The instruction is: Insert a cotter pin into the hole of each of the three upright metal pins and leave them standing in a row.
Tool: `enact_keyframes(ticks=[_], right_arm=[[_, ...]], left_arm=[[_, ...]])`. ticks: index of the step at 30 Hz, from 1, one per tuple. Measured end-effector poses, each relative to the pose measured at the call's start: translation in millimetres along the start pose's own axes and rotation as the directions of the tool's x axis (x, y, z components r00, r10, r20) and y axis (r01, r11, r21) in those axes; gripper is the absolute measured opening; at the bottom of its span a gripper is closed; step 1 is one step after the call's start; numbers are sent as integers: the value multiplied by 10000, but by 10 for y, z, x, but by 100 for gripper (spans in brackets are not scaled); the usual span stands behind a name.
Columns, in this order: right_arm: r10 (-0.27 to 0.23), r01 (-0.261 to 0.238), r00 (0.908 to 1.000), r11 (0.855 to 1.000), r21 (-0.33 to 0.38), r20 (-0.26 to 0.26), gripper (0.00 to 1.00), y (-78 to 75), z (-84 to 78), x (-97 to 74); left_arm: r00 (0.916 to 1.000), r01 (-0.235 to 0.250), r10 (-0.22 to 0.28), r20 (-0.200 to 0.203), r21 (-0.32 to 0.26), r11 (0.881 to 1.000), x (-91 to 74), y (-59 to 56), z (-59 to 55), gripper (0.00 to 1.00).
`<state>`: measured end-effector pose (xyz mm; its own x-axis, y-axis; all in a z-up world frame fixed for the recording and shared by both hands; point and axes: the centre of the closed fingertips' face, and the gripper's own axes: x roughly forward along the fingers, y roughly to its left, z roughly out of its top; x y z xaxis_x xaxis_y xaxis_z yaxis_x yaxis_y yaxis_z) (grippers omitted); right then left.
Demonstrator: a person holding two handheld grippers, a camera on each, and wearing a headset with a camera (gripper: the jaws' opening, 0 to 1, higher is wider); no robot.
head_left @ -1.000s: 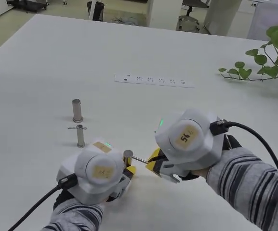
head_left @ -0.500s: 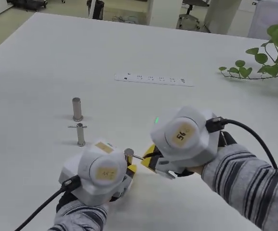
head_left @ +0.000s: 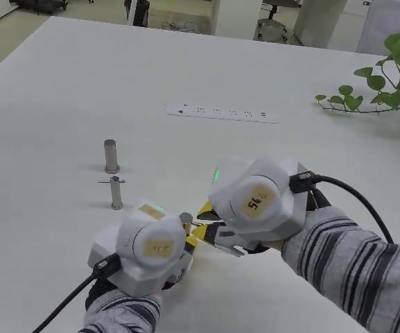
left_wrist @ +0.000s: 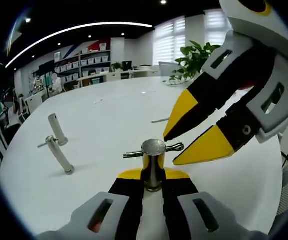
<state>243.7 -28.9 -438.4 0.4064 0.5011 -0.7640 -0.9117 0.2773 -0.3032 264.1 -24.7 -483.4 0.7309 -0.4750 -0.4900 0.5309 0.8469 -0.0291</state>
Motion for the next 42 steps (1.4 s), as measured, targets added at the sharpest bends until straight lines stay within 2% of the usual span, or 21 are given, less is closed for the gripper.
enact_keyframes(ticks=[5,12,16,34,36,37,38,40,41,42], right_arm=[[116,-115,9999,9998,160,-53,8,13,-47,-49],[97,-91,9998,9992,379,-148,0,-26,-92,-27],[98,-98,10000,9983,578,2,0,-42,-61,-14],[15,-16,10000,9999,100,62,0,-49,-20,43],[-3,-3,9999,9992,395,149,0,-50,-27,54],[-34,-2,9991,9966,822,432,1,-43,-2,59],[-38,-22,9985,9939,1106,540,6,-38,2,55],[-262,175,9985,9849,1721,485,12,-70,-44,34],[-316,238,9987,9824,1855,393,12,-81,-75,23],[-566,490,9980,9741,2208,283,13,-119,-130,1]], left_arm=[[9999,-155,155,-6,-123,9998,9,4,0,10],[9995,-325,324,-32,-177,9993,18,6,-4,10],[9990,-435,434,-53,-237,9988,20,8,-7,10],[9959,-901,899,-70,-281,9955,12,28,-12,10],[9955,-952,949,-81,-401,9947,9,29,-13,10],[9948,-1015,1012,-93,-416,9940,8,31,-12,10],[9942,-1072,1069,-92,-455,9932,8,34,-12,10],[9932,-1164,1161,-111,-424,9923,10,29,-12,10],[9926,-1211,1209,-118,-214,9924,11,29,-9,10],[9924,-1230,1228,-97,-219,9922,14,25,-7,9]])
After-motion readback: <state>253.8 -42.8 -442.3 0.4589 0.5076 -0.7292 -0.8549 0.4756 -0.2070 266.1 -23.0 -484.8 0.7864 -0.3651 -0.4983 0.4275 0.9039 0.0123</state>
